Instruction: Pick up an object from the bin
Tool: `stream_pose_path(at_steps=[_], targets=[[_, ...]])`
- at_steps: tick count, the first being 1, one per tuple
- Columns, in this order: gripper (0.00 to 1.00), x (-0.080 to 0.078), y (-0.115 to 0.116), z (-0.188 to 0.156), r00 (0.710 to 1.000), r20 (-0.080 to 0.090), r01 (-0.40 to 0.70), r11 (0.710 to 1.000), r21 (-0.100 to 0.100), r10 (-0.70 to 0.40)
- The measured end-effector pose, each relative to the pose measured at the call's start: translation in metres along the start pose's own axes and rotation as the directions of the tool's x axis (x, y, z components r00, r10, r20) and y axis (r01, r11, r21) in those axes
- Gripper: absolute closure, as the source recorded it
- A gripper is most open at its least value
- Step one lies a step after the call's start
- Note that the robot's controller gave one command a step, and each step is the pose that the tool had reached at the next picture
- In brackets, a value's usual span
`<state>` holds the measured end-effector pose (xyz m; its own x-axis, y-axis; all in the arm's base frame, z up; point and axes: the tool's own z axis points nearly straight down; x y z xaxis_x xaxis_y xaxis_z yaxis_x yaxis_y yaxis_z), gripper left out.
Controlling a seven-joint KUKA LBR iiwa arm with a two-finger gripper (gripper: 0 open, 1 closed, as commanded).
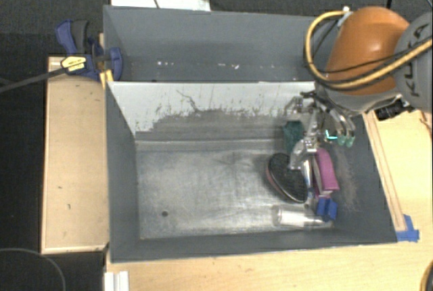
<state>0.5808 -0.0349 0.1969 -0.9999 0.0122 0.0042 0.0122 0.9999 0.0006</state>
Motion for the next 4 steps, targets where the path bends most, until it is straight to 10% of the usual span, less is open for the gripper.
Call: stream_pose_path(at_steps=[1, 2, 3, 4], targets=[[0.0, 0.007, -0.028, 0.111, 0.992, 0.006, -0.129, 0.992, -0.003, 0.129], [1.0, 0.007, -0.027, 0.112, 0.992, 0.002, -0.128, 0.992, -0.005, 0.128], [1.0, 0.012, -0.064, 0.02, 0.936, 0.01, 0.353, 0.936, 0.006, -0.353], [1.0, 0.006, -0.068, -0.015, 0.939, 0.01, 0.344, 0.939, 0.005, -0.344]])
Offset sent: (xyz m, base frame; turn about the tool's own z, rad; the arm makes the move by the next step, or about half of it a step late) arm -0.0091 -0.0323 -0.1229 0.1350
